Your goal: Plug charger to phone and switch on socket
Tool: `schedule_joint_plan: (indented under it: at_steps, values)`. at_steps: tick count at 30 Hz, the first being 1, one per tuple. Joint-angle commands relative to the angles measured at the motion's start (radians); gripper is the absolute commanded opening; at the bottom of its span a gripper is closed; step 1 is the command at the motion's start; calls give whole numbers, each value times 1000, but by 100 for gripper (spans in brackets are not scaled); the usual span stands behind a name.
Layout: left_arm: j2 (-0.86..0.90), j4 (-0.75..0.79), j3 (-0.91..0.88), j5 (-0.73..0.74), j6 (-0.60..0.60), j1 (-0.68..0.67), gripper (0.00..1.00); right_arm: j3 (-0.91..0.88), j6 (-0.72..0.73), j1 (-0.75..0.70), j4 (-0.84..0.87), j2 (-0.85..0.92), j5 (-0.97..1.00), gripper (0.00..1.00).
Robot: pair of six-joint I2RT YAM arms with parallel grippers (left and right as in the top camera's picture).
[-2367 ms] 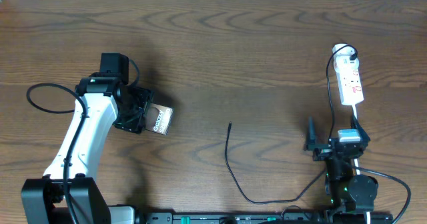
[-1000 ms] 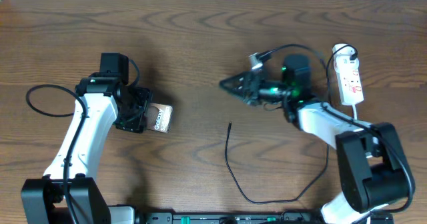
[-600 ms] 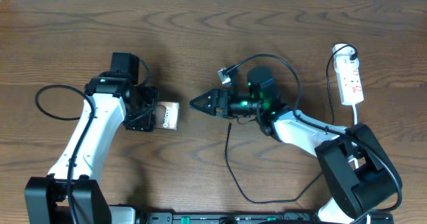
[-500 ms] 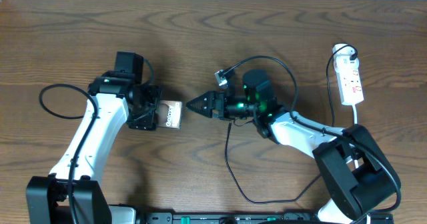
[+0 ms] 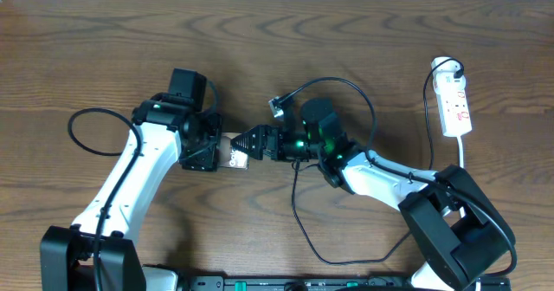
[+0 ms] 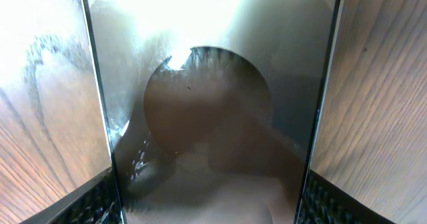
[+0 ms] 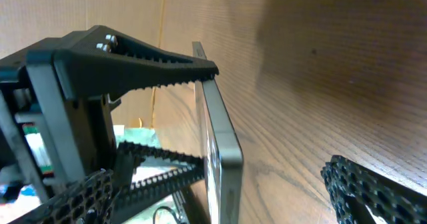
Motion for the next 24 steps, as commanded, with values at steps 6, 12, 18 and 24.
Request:
schedule_joint_plan:
  at_steps: [6,12,18,24]
  values:
    - [-3,42,10,23,-60,-43,8,13,9,35,2,9,46,95]
    - [-3,53,10,101,-60,-43,7,13,9,42,2,9,46,87]
    - [-3,54,10,134,-59,-43,7,13,9,45,2,9,46,75]
    - [-3,53,10,144,-59,-43,8,13,9,45,2,9,46,70]
